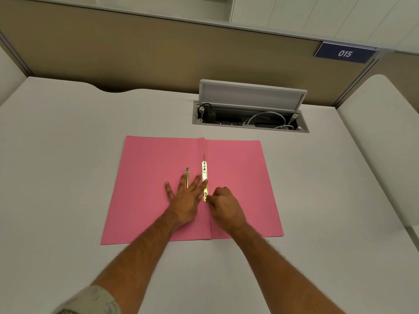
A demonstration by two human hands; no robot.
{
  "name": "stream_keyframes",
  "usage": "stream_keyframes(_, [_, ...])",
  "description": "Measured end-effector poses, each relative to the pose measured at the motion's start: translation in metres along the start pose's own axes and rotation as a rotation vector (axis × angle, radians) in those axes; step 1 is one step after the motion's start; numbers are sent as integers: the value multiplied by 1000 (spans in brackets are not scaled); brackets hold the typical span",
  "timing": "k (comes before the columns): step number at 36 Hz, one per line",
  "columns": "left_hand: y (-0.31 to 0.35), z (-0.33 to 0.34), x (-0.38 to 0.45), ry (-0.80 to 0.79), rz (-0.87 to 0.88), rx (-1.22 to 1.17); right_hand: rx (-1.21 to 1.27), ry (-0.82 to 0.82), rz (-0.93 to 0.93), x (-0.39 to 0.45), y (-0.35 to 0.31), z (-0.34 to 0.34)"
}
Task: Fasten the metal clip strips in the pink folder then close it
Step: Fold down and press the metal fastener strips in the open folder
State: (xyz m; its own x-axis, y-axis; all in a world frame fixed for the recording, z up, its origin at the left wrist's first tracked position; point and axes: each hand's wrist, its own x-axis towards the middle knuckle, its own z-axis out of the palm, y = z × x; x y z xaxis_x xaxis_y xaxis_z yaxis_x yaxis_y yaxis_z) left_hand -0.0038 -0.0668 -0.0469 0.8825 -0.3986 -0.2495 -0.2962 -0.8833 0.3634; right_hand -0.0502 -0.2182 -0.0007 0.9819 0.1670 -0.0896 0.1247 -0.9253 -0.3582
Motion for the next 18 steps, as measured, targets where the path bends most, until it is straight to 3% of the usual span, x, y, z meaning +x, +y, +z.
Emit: stream_keyframes(18, [-1,5,0,13,-7,4,-142,-55,75,13,-33,-1])
